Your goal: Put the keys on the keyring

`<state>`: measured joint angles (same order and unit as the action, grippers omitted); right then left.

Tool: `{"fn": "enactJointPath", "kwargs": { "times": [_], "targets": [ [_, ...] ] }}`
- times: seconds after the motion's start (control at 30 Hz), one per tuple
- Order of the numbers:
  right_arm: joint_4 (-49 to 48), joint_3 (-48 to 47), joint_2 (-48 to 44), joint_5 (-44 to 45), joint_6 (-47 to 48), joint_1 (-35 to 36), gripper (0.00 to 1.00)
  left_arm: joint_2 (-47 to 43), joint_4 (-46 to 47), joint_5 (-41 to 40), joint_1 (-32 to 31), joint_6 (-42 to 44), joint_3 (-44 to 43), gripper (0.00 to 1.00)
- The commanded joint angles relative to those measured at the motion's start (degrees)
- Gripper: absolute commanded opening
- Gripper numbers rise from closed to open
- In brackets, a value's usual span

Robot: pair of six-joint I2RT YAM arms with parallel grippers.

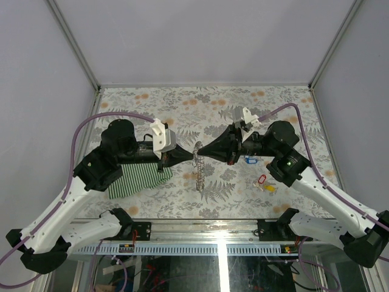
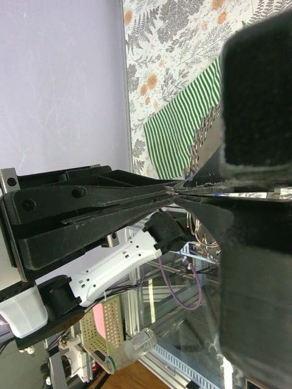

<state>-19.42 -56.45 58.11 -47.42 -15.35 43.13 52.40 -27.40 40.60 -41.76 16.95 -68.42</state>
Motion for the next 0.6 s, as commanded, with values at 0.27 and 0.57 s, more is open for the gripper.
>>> {"fn": "enactJointPath", "kwargs": {
  "times": [0.27,0.57],
  "targets": [
    [-24.58,4.78,-1.88,6.19,-11.53,0.27,0.00,-0.18,3.23,-0.73,-0.23,-1.56,-0.93,0.00],
    [-34.05,8.19,-1.13,6.02,-15.25,0.33,0.00,-1.05,8.09,0.06,-0.17,-4.28,-0.41,0.00]
  ]
}}
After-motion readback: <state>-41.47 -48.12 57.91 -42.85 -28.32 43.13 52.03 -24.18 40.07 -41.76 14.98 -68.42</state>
